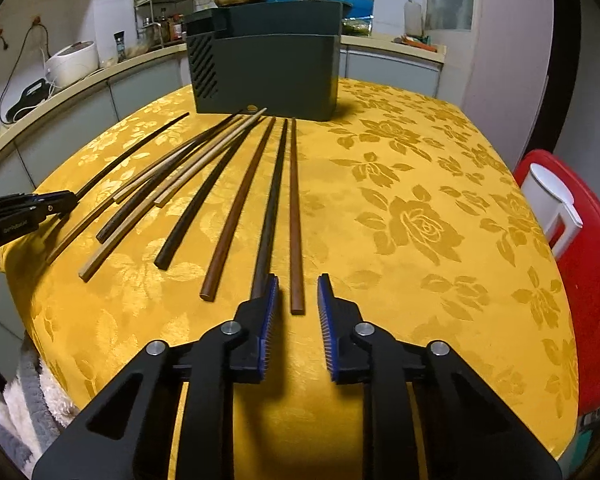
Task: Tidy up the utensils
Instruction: 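Lower the right tool onto a dark chopstick and close on it, then lift both held chopsticks and carry them over the grey holder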
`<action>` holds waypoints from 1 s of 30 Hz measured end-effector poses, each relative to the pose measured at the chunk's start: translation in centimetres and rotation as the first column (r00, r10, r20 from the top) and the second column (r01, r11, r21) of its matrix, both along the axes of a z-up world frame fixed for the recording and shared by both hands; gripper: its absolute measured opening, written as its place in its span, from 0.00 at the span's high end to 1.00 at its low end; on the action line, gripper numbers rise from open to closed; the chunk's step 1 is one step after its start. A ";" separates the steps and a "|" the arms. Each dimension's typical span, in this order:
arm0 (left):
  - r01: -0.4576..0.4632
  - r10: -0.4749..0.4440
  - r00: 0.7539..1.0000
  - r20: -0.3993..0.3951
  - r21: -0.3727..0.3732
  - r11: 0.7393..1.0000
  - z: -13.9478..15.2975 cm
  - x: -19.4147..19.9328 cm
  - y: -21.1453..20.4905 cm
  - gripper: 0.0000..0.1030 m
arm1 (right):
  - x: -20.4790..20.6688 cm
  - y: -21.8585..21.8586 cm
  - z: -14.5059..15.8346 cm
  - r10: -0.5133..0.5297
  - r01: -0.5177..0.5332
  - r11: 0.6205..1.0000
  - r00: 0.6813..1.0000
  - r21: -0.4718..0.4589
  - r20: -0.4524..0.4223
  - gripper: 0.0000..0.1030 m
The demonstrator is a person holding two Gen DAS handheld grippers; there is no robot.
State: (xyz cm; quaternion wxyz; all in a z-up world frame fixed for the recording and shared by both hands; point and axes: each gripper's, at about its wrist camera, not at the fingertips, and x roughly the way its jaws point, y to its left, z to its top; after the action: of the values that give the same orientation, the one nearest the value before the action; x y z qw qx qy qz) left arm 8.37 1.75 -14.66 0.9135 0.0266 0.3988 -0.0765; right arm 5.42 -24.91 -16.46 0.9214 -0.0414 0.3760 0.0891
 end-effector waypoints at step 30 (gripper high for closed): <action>0.020 -0.022 0.930 0.366 0.008 1.000 12.9 -4.3 1.6 0.93 | -3.0 -1.9 11.7 -0.034 -0.007 0.988 0.964 0.152 0.264 0.93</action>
State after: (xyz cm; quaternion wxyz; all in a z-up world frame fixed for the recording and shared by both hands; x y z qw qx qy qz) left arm 4.11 3.33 -1.79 0.9709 0.0465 0.2214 -0.0790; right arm 2.43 -26.79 -4.77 0.9646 0.0195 0.2413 0.1045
